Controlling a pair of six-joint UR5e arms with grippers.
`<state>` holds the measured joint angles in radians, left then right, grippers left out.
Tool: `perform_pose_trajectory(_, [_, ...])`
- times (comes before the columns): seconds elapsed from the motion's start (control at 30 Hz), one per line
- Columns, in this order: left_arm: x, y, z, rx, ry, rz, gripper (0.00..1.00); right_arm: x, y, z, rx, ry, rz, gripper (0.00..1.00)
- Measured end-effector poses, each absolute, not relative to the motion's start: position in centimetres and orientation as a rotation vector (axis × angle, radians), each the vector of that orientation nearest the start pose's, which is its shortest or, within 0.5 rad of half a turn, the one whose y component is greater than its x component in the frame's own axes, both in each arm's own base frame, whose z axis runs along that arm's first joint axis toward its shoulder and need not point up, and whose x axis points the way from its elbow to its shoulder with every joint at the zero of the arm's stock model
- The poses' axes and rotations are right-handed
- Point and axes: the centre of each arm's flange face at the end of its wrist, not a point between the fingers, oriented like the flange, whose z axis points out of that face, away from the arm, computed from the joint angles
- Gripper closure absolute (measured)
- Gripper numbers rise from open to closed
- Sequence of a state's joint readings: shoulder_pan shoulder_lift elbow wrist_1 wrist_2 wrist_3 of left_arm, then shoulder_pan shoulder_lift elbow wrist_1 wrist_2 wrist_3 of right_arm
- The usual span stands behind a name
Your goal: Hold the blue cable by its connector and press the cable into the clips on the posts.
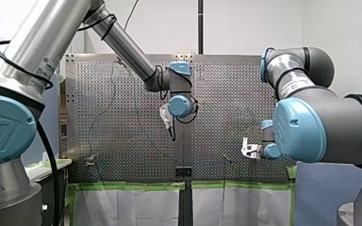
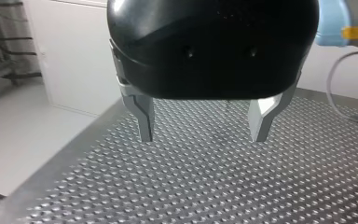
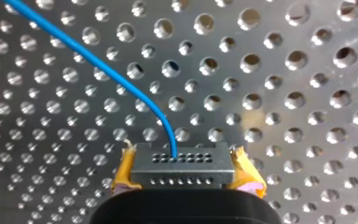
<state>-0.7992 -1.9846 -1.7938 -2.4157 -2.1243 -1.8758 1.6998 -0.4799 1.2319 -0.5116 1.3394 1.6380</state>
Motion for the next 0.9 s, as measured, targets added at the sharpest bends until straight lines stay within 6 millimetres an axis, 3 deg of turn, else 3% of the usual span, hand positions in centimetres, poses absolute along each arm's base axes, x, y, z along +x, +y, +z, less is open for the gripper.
perform_pose_trajectory(0.5, [31.6,-44.3,25.7,-0.121,1.399,-0.564,0.00,24.5,-69.3,-4.1,1.660,-1.296,1.335,0.75])
perform_pose_trajectory(0.9, [29.7,-42.6,19.8,-0.106,1.443,-0.559,0.00,24.9,-69.0,-3.4,1.681,-1.273,1.349,0.75])
